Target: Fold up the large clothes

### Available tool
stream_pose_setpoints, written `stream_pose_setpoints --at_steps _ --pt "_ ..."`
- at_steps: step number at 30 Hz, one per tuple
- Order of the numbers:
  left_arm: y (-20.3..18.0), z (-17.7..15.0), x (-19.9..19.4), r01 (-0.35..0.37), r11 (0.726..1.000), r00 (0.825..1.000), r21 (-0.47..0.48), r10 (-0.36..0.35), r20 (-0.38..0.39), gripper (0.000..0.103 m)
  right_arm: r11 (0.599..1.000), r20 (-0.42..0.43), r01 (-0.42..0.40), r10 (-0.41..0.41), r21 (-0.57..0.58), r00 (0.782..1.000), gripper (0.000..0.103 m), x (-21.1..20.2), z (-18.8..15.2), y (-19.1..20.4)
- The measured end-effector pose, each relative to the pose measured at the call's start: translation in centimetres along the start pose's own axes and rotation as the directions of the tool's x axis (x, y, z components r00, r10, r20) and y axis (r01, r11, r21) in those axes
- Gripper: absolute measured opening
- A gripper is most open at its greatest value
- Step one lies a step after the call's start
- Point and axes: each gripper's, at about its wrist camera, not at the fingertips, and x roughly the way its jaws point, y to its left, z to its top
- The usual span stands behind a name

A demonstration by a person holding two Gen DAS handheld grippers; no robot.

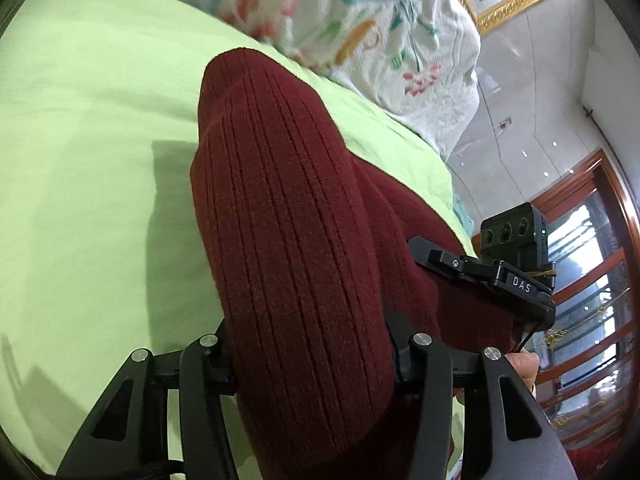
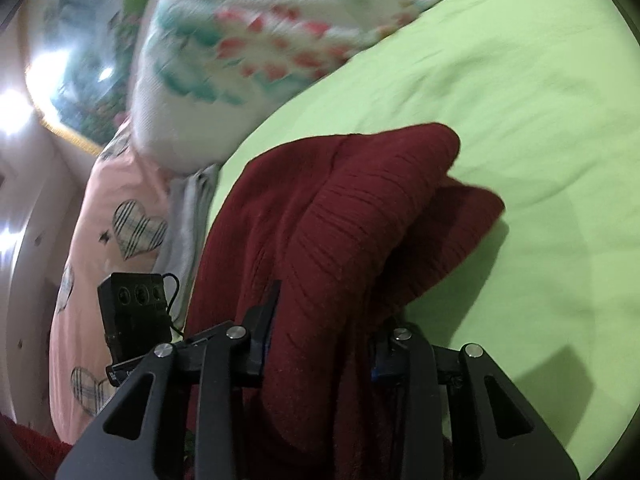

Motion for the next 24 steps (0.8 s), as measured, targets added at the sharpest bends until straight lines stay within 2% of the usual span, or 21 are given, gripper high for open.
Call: stream_pose_setpoints --at_steps 5,10,13,15,16,18,20,23,24 --pt "2.3 -2.9 -7.9 -0.106 0.994 0.993 -0.015 0.107 0.05 0.051 0.993 -0.077 -0.102 0.098 -0.055 0.992 0.034 5.1 -2.9 5.0" --pt "4.6 -5.1 -12.8 -0.173 0.984 0.981 -0.05 0.177 0.083 0.051 0.983 -0.128 -0.155 0.141 -0.098 0.982 0.034 9.2 -4.3 8.9" --pt "6.3 -6.5 -13.7 -0.201 0.977 0.976 -0.067 0.206 0.077 0.052 0.984 -0.162 -0.152 0.136 -0.093 0.977 0.034 11.3 -5.0 9.1" --pt "7.8 -7.6 -13.1 -0.231 0.97 0.971 -0.073 0.234 0.049 0.054 0.989 -0.182 -0.119 0.101 -0.09 0.978 0.036 12.3 -5.7 8.4" --pt "8.4 -8.0 -12.7 -0.244 0.967 0.968 -0.076 0.248 0.043 0.057 0.991 -0.185 -0.108 0.091 -0.084 0.979 0.038 12.6 -6.0 8.0" --pt "9.2 -8.5 -12.8 -0.211 0.972 0.974 -0.1 0.218 0.064 0.061 0.994 -0.179 -0.1 0.09 -0.046 0.98 0.043 12.7 -6.3 7.0" --pt "9.4 -8.5 -12.7 -0.211 0.971 0.974 -0.115 0.22 0.063 0.069 0.995 -0.172 -0.097 0.094 -0.01 0.981 0.049 12.6 -6.5 6.2" --pt "9.3 -8.7 -12.8 -0.227 0.967 0.97 -0.118 0.236 0.062 0.071 0.998 -0.165 -0.065 0.062 -0.011 0.984 0.055 12.0 -6.5 6.2" --pt "9.1 -8.7 -12.9 -0.234 0.965 0.968 -0.119 0.242 0.062 0.072 0.999 -0.163 -0.052 0.049 -0.011 0.985 0.061 11.7 -6.5 6.2"
